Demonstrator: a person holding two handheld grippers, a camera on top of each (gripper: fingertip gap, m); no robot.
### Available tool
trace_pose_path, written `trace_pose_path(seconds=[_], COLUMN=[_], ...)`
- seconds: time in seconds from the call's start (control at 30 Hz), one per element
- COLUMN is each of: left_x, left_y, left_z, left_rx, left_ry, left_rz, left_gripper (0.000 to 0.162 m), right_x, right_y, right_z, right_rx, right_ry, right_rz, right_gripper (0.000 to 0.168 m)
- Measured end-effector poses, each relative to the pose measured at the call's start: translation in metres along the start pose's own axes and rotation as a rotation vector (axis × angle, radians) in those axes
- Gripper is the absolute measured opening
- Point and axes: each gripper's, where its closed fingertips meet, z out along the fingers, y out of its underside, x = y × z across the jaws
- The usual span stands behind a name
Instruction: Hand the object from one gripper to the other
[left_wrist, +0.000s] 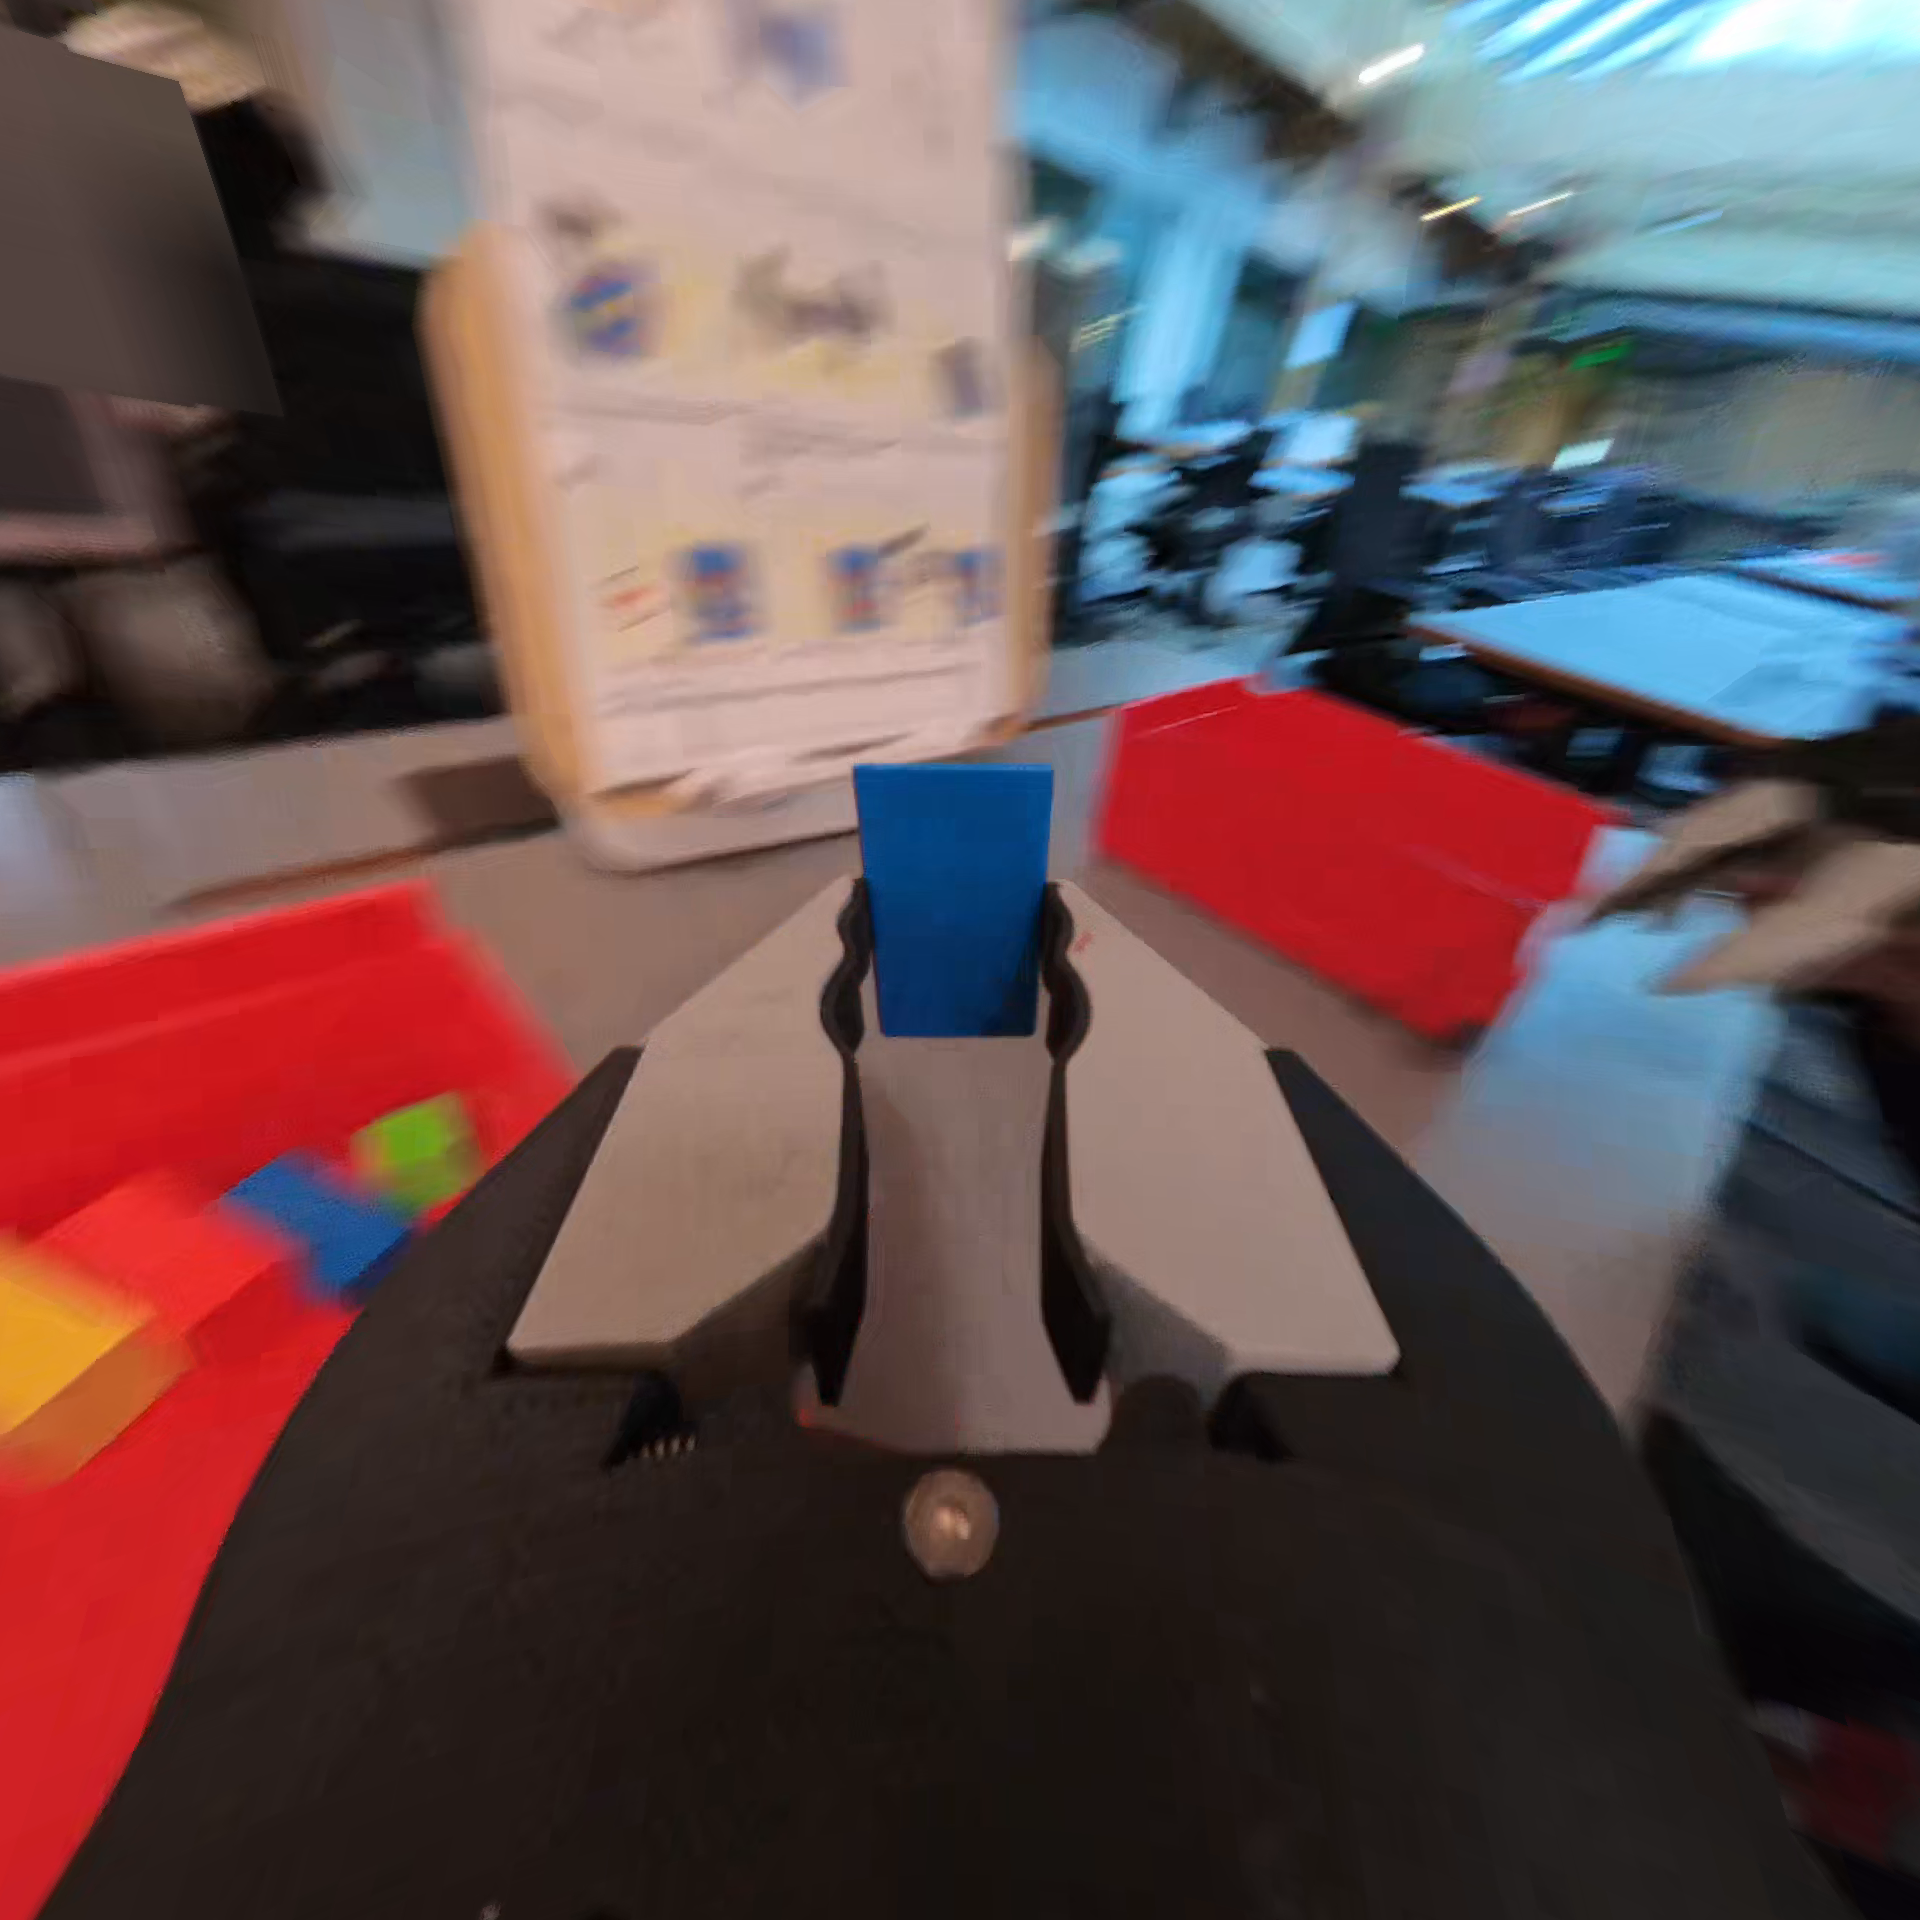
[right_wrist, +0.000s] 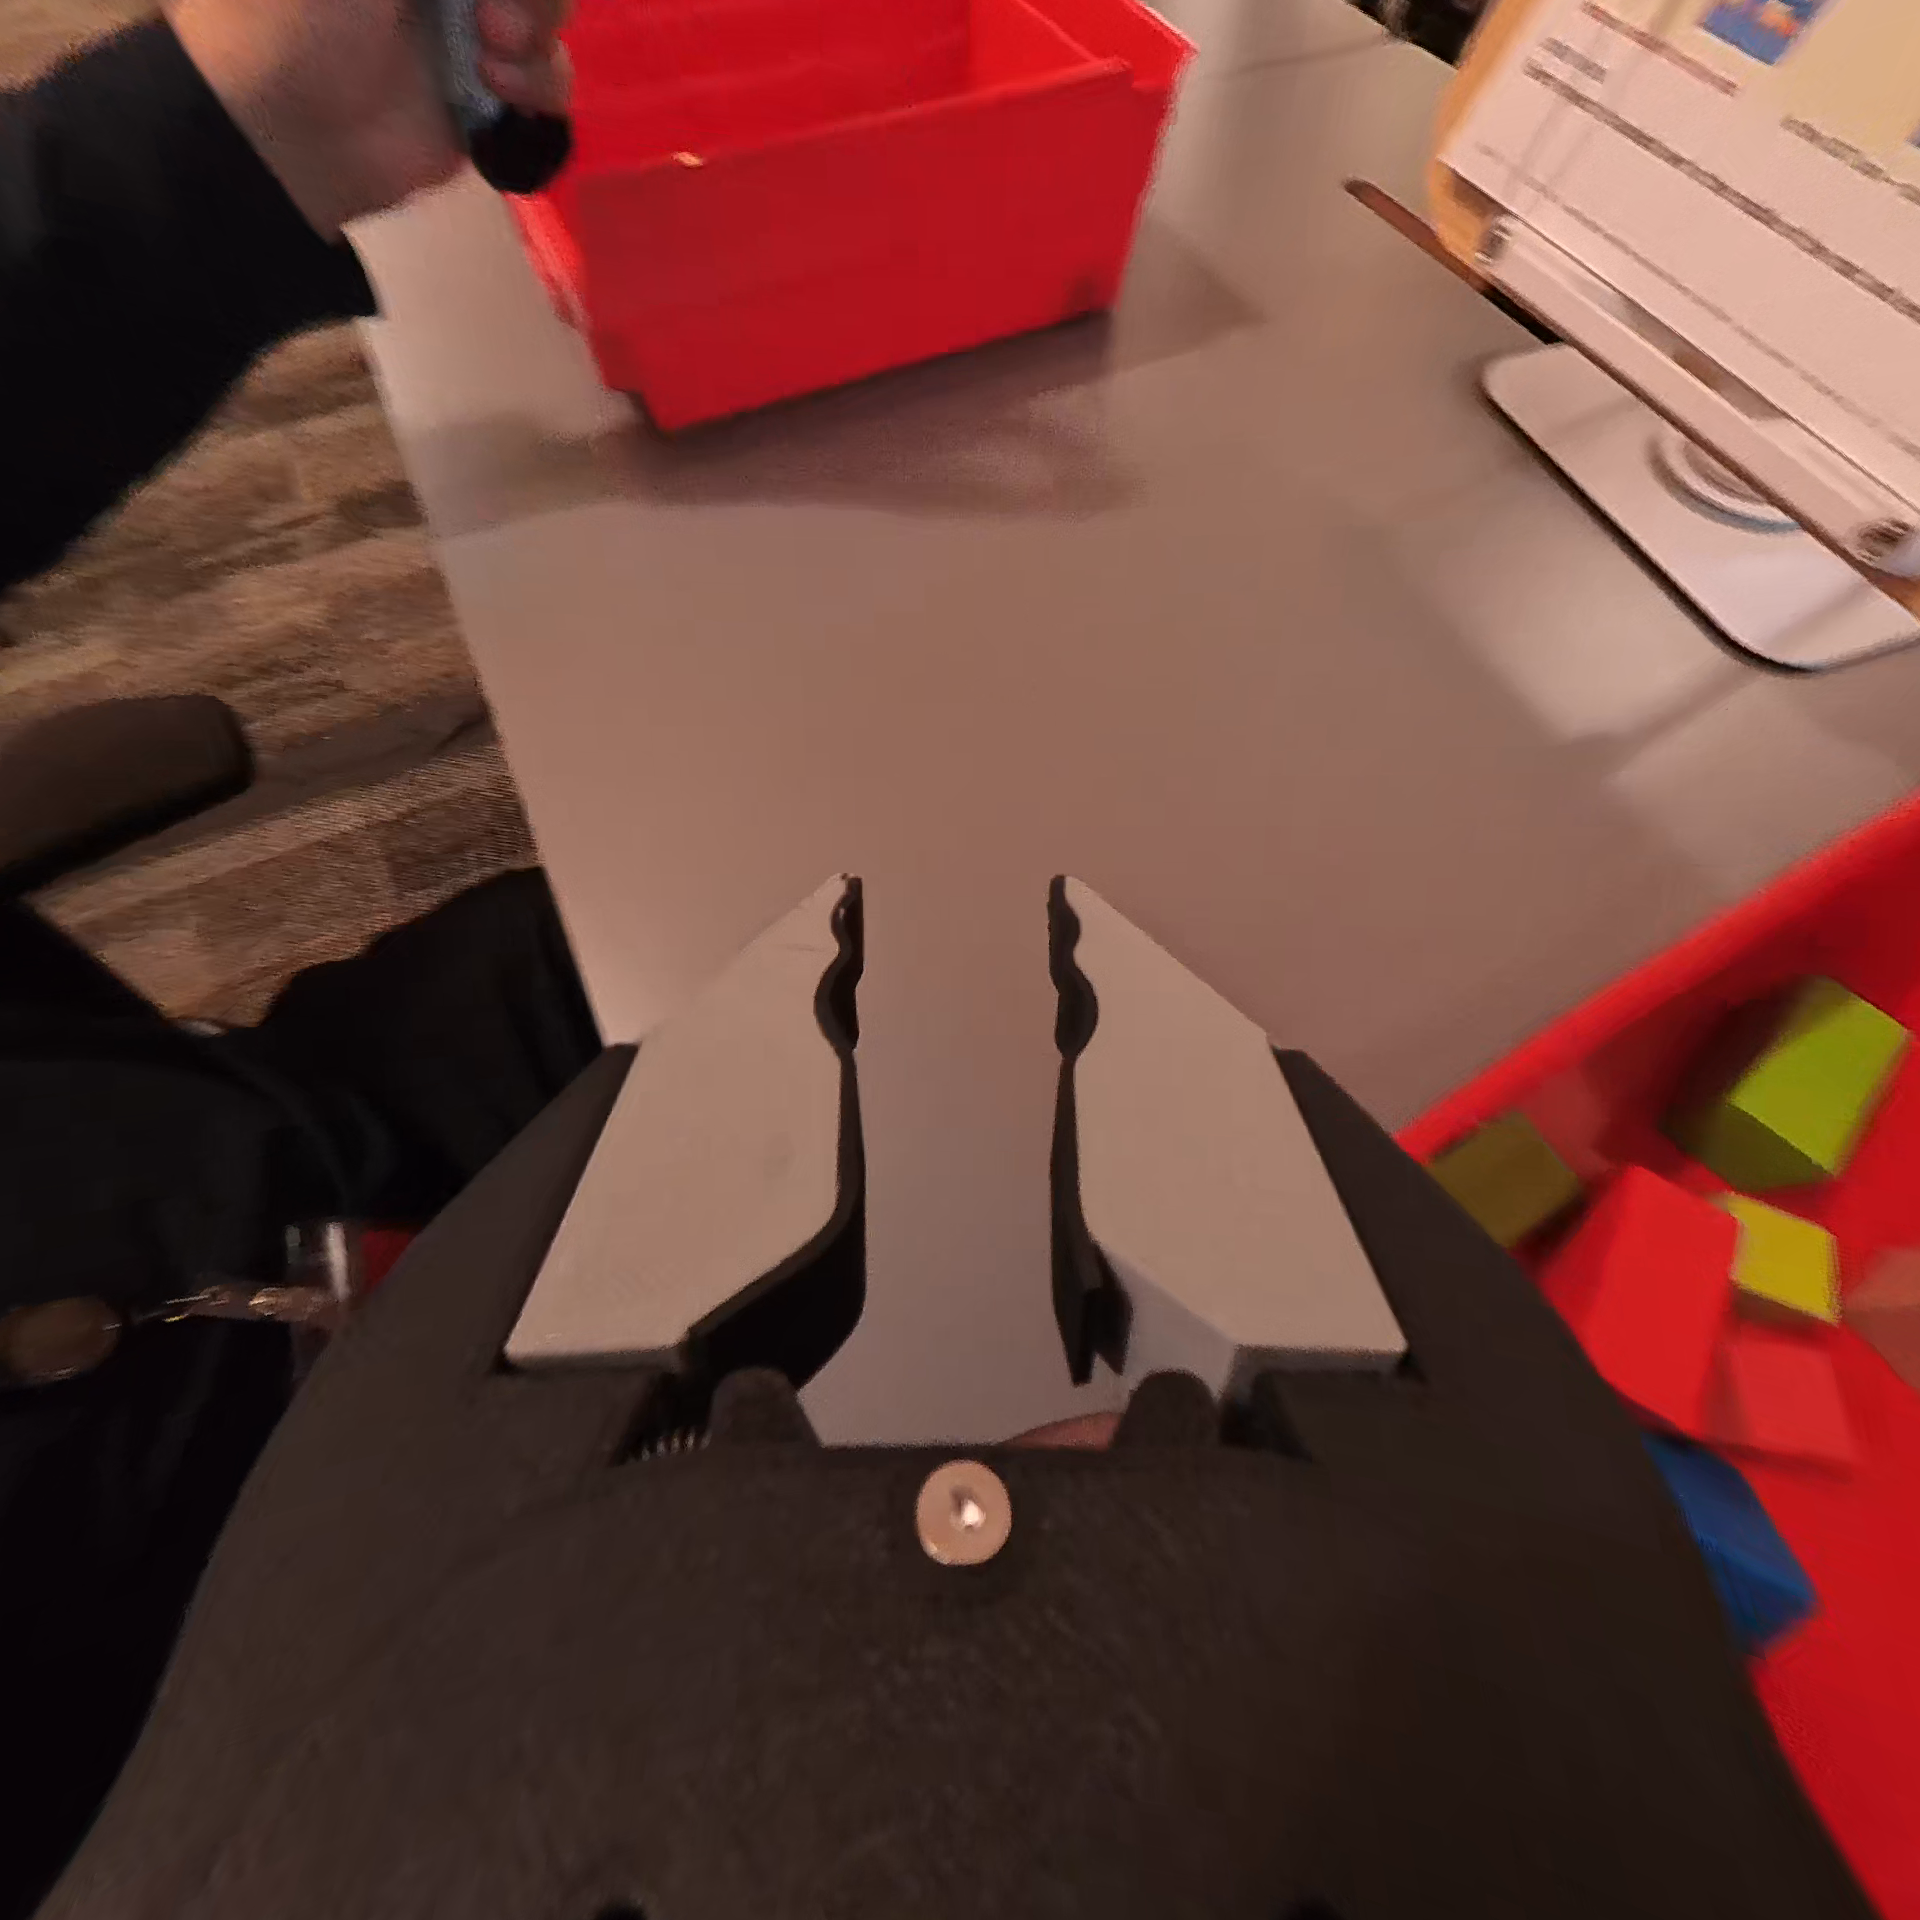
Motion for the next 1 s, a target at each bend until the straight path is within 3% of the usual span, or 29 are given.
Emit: trace_pose_path(seconds=[0.2,0.3,0.4,0.6,1.0], left_x=[0.189,0.255,0.296,0.321,0.316], left_y=[-0.025,-0.011,0.011,0.026,0.042], left_z=[-0.013,-0.013,-0.004,0.003,0.011], left_rx=[0.179,0.172,0.124,0.086,-0.012], left_ry=[0.534,0.713,0.794,0.821,0.812], left_rz=[0.118,0.129,0.136,0.107,0.005], left_gripper=[0.030,0.030,0.030,0.030,0.031], right_x=[-0.066,-0.095,-0.122,-0.137,-0.131], right_y=[-0.046,-0.075,-0.093,-0.087,-0.081], right_z=[-0.006,-0.028,-0.055,-0.067,-0.043], right_rx=[0.210,0.342,0.448,0.444,0.390], right_ry=[-0.280,-0.391,-0.480,-0.463,-0.436], right_rz=[-0.013,0.003,-0.023,-0.101,-0.069], right_gripper=[0.036,0.040,0.043,0.038,0.031])
